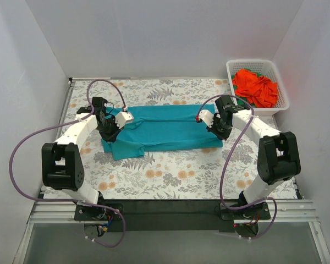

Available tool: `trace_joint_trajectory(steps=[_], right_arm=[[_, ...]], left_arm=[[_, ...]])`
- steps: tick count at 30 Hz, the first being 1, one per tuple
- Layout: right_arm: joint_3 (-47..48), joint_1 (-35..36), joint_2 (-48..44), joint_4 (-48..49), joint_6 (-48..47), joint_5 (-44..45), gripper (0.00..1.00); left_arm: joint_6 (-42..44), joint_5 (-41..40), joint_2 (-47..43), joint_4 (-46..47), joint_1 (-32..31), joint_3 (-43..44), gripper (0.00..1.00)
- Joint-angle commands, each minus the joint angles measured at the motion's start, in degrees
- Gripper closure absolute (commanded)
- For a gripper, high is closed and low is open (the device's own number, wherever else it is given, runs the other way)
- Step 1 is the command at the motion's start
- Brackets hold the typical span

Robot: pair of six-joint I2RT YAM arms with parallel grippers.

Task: Fold and stack the t-shirts
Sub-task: Fold the tshirt

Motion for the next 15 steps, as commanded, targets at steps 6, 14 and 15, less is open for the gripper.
trace_joint_trajectory(steps=[6, 14, 15], right_arm=[[7.77, -1.85, 5.77, -1.44, -2.62, -0.10, 0.99], [10.95, -2.30, 10.00, -1.53, -2.79, -0.18, 0.99], [11.12, -2.30, 10.35, -1.44, -2.88, -0.18, 0.99]], left_arm=[[-0.61, -0.86, 7.70, 1.30, 0.12, 10.01, 1.00], [0.27, -1.91, 13.16, 2.09, 0.12, 14.23, 1.00], [0.35, -1.91, 13.69, 1.91, 0.12, 14.85, 1.00]])
